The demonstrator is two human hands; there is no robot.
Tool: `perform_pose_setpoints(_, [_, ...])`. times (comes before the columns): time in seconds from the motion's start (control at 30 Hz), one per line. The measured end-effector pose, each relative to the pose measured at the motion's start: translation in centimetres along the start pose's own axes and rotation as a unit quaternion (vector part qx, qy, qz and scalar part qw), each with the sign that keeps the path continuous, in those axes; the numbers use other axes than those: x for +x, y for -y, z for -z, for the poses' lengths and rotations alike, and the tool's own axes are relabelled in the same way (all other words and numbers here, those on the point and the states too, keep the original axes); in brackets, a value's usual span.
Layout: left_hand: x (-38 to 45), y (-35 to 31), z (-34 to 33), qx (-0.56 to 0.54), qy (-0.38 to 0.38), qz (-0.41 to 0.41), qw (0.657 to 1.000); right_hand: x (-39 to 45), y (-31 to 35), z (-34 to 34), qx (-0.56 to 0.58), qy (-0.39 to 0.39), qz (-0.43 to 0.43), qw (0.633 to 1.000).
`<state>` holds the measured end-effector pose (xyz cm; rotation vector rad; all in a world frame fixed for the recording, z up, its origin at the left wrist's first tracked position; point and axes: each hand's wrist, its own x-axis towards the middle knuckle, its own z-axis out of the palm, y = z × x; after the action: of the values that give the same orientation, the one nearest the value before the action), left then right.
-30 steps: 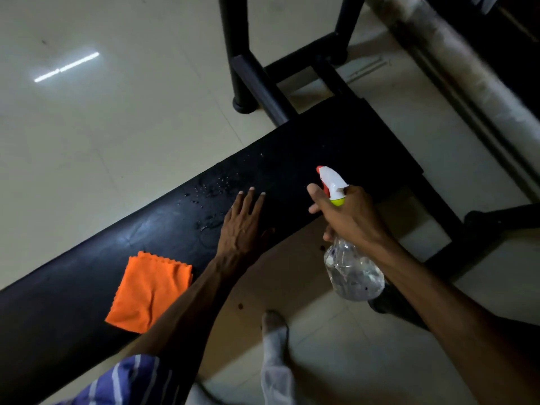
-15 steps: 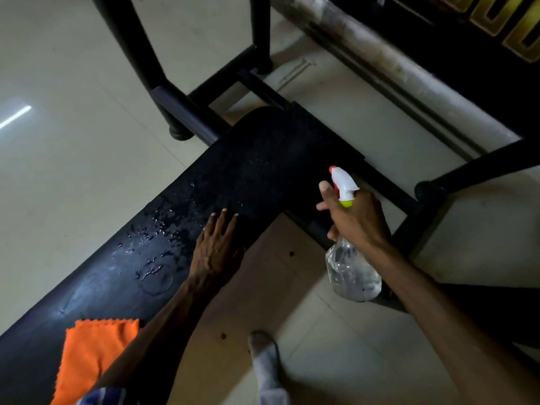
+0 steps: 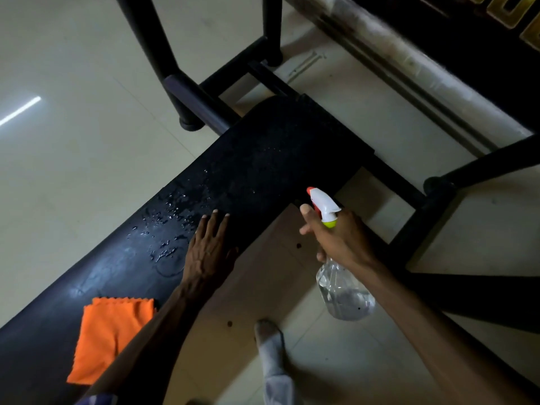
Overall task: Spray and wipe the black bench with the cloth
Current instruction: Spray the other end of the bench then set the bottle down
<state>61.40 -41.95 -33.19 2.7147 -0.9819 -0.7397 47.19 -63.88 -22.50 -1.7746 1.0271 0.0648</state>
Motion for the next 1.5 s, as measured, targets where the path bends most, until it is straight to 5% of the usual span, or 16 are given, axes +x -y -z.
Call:
perform_pose_setpoints(0.63, [-10.1, 8.4, -0.6, -0.04, -0.031, 0.124, 0.991, -6.8, 1.1, -12.6, -0.158, 0.131, 0.013, 0.979])
perform_pose_setpoints(0.97, [-11.6, 11.9, -0.9, -0.064, -0.052, 0.136, 0.987, -7.7, 1.5, -16.6, -0.146, 0.167, 0.041, 0.974])
perform_pose_setpoints(1.5, [-23.6, 24.0, -1.1, -0.141, -0.133, 0.295, 0.936, -11.0, 10.0, -31.7, -0.011, 0.235, 0.274, 0.932])
